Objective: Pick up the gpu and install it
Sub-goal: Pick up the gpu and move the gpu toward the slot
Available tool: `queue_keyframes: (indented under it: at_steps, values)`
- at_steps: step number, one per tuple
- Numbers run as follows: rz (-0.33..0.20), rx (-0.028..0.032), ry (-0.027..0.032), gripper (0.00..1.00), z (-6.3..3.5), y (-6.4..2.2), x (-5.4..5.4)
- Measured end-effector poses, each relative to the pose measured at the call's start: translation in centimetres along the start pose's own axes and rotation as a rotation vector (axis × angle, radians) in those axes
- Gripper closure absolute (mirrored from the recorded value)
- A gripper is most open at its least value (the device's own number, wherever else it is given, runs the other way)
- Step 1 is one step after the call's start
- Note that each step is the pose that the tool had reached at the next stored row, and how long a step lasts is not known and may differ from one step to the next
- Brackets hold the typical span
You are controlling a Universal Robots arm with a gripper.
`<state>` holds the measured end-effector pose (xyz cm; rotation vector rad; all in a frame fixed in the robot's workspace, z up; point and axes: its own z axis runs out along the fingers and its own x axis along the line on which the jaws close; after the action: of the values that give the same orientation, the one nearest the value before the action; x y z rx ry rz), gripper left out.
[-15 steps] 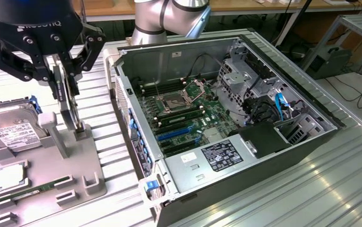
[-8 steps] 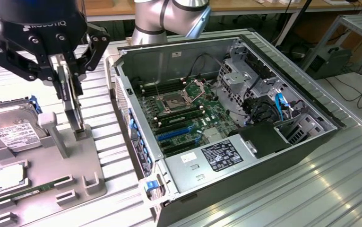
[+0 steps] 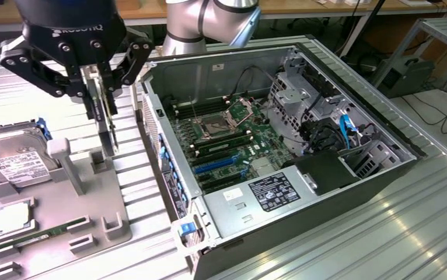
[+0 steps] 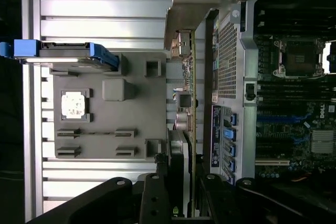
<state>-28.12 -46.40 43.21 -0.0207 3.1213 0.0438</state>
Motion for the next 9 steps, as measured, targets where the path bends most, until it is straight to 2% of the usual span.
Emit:
queue_keyframes:
  at_steps: [9]
  values:
    - [0.0, -0.0001, -0.0001, 0.72, 0.09, -0.03, -2.5]
